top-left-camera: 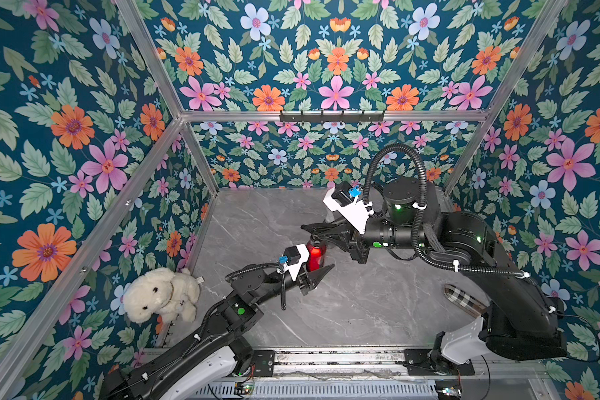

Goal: Attach spray nozzles to spray bottles
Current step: Screw the spray nozzle on the spray bottle.

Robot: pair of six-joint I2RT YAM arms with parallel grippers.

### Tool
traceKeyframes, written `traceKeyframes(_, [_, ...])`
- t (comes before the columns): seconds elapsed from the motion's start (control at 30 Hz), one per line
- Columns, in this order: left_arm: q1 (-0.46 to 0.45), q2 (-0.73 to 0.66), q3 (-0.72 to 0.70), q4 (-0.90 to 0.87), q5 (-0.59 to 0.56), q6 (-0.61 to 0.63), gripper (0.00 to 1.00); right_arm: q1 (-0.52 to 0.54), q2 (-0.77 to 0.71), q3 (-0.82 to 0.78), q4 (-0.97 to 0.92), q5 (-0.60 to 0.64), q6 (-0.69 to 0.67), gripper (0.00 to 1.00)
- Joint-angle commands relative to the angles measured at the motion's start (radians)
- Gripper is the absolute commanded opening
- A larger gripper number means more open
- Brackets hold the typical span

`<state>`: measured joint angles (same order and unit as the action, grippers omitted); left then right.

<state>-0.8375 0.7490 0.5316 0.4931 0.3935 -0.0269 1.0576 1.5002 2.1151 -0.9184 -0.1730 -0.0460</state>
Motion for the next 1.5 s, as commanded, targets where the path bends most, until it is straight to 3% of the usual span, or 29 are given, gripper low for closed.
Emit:
traceKeyframes(0.0, [0.0,-0.002,0.014,0.128,-0.015,0.012,0.0,0.008,0.004,-0.007,-0.084,0.037,0.035,0.0])
traceKeyframes(0.13, [-0.001,-0.008,0.018,0.114,-0.025,0.016,0.0,0.008,0.011,0.029,-0.112,0.046,0.038,0.0])
traceKeyframes(0.23, [0.0,-0.003,0.019,0.115,-0.025,0.01,0.0,0.008,0.005,0.021,-0.09,0.049,0.046,0.17])
traceKeyframes(0.5, [0.0,0.004,0.015,0.117,-0.031,0.002,0.0,0.008,-0.005,0.049,-0.048,0.079,0.041,0.42])
traceKeyframes(0.73, [0.0,0.012,0.013,0.121,-0.054,0.001,0.0,0.022,-0.074,-0.011,0.025,0.027,0.021,0.61])
traceKeyframes(0.87, [0.0,0.009,0.007,0.127,-0.069,-0.001,0.0,0.03,-0.207,-0.174,0.144,0.011,0.036,0.63])
traceKeyframes(1.03, [0.0,0.002,0.001,0.14,-0.053,-0.008,0.0,0.027,-0.34,-0.356,0.267,0.243,0.037,0.6])
traceKeyframes(1.1, [0.0,0.006,0.006,0.138,-0.043,-0.011,0.0,0.01,-0.323,-0.351,0.268,0.295,0.026,0.58])
traceKeyframes(1.33, [0.0,0.013,0.01,0.144,-0.032,-0.025,0.0,-0.02,-0.18,-0.218,0.188,0.249,-0.011,0.54])
traceKeyframes(1.47, [-0.001,0.017,0.016,0.126,-0.07,-0.025,0.0,0.064,-0.154,-0.195,0.181,0.228,-0.015,0.53])
